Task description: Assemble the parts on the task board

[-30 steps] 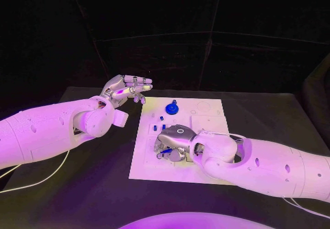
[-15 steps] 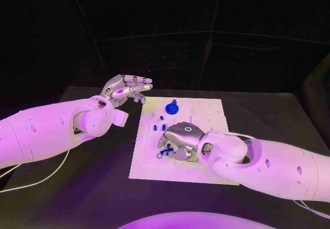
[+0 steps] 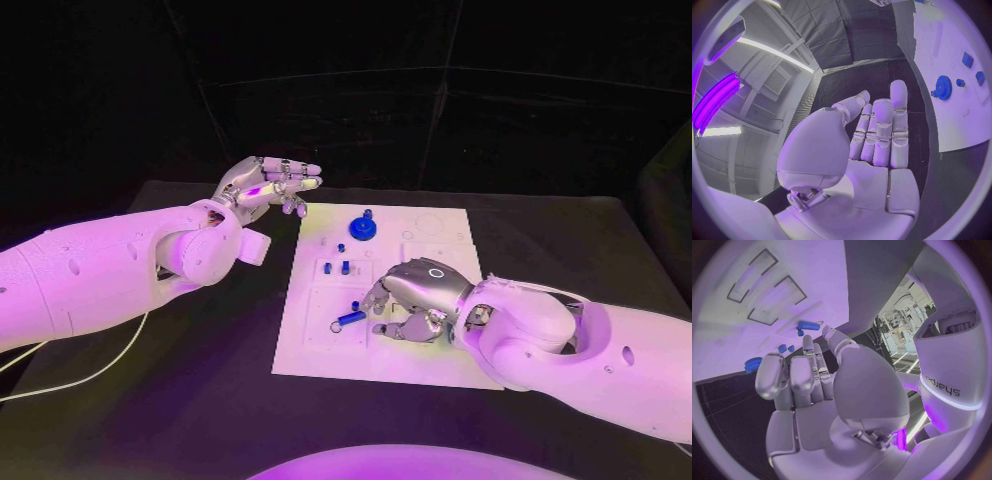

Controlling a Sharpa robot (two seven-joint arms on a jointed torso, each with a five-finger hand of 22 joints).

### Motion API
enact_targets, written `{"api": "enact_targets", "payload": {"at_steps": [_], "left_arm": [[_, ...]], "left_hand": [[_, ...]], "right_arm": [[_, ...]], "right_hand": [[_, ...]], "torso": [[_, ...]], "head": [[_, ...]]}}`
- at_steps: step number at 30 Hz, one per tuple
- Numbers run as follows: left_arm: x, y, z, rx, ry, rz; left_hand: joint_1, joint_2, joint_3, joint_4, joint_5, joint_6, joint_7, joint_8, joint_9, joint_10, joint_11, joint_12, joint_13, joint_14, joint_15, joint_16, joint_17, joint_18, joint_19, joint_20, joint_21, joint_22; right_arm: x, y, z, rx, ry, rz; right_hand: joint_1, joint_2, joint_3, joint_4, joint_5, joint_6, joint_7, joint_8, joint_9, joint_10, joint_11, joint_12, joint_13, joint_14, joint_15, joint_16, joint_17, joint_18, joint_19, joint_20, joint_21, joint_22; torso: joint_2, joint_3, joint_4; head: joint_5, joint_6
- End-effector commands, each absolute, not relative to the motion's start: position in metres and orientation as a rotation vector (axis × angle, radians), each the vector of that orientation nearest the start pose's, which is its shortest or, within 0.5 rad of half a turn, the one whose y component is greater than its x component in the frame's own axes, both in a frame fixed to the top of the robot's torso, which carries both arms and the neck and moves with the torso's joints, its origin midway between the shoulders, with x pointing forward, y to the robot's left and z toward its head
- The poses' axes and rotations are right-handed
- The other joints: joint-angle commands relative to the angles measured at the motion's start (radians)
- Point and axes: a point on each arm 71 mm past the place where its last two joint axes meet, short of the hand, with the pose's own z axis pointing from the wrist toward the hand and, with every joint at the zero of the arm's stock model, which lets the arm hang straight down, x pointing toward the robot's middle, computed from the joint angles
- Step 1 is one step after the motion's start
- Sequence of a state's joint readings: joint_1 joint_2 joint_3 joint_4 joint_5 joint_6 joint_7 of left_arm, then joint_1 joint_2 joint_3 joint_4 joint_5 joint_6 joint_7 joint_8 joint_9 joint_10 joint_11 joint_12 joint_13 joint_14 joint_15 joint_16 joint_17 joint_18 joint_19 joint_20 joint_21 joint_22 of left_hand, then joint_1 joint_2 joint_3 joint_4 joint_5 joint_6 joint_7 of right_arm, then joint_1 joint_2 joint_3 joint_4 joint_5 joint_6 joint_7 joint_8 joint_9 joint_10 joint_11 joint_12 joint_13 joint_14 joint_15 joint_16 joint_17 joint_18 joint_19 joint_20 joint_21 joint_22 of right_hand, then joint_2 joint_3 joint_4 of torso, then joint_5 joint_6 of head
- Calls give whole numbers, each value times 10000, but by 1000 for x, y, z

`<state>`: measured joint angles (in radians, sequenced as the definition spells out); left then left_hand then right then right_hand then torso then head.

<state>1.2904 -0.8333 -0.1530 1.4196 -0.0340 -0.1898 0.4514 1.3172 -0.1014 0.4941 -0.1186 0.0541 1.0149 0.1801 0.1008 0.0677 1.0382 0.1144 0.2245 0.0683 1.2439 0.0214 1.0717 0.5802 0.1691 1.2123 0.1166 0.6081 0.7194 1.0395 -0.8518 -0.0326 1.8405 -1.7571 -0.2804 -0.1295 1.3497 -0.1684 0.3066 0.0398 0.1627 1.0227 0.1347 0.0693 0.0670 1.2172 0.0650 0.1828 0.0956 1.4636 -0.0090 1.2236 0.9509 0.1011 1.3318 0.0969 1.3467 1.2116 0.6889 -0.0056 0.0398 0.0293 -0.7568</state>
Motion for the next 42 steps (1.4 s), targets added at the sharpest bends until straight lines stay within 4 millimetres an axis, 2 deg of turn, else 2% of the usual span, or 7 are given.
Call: {"api": "enact_targets", "payload": {"at_steps": [1,7,11,14,21,30,42], "left_arm": [[508,230,-174,-9758,14498,-15749],[508,230,-174,-9766,14515,-15746],[508,230,-174,-9764,14529,-15761],[507,229,-174,-9763,14536,-15769],[507,229,-174,-9761,14549,-15783],[507,229,-174,-9760,14555,-15788],[507,228,-174,-9760,14577,-15802]], "left_hand": [[-12,66,-3,-18,7,30,34,15,-10,-4,5,64,-17,-99,0,-42,-10,136,-80,-2,-30,-9],[-9,65,-2,-23,6,25,35,13,-11,-8,5,66,-17,-103,1,-45,-20,137,-82,-1,-31,-10],[-6,64,-1,-27,6,21,35,11,-12,-11,6,69,-18,-107,1,-48,-29,137,-83,-1,-32,-11],[-6,64,-1,-27,6,21,35,11,-12,-11,6,69,-18,-107,1,-48,-29,137,-83,-1,-32,-11],[-8,64,-1,-27,5,21,35,11,-11,-13,7,71,-18,-108,1,-48,-30,137,-84,-1,-33,-12],[-8,64,-1,-27,5,21,35,11,-11,-13,7,71,-18,-108,1,-48,-30,137,-84,-1,-33,-12],[-8,64,-1,-27,5,21,35,11,-11,-13,7,71,-18,-108,1,-48,-30,137,-84,-1,-33,-12]], "right_arm": [[379,-116,-210,-4768,16225,7906],[385,-119,-216,-4631,16777,7039],[388,-114,-219,-4597,16999,6803],[389,-108,-220,-4597,17048,6781],[391,-94,-223,-4841,17125,6857],[390,-79,-224,-5312,17164,7226],[394,-70,-229,-5615,17404,6984]], "right_hand": [[-73,-8,-207,8,-48,-78,-59,-53,-4,537,-139,513,263,201,-149,191,271,-211,192,-70,151,220],[-75,8,-867,128,-83,-87,-164,-16,17,1246,-344,2391,1589,348,-329,738,1074,-359,602,-263,572,849],[209,352,-1684,437,29,-210,-62,-27,12,-138,-322,6098,5116,396,-232,1265,1806,-464,845,-182,891,1327],[297,604,-1758,561,31,-149,-38,-13,15,87,-228,7559,6746,412,-248,1396,2008,-483,909,-171,973,1456],[817,1069,-1344,391,-163,131,-214,22,20,751,-380,9380,8907,447,-337,1559,2279,-510,997,-255,1075,1619],[740,1074,-1208,382,-225,273,-313,-20,4,1064,-472,10283,10007,464,-413,1653,2436,-532,1046,-327,1135,1718],[647,975,-1232,386,-249,93,-275,-86,-27,1021,-437,10374,10136,466,-399,1679,2476,-537,1048,-332,1146,1737]], "torso": [[8,-5,31],[7,-16,21],[12,-15,12],[15,-8,12],[5,-12,29],[8,-7,7],[4,-8,16]], "head": [[-7,13],[17,7],[28,-12],[41,-17],[34,-50],[57,-81],[57,-155]]}}
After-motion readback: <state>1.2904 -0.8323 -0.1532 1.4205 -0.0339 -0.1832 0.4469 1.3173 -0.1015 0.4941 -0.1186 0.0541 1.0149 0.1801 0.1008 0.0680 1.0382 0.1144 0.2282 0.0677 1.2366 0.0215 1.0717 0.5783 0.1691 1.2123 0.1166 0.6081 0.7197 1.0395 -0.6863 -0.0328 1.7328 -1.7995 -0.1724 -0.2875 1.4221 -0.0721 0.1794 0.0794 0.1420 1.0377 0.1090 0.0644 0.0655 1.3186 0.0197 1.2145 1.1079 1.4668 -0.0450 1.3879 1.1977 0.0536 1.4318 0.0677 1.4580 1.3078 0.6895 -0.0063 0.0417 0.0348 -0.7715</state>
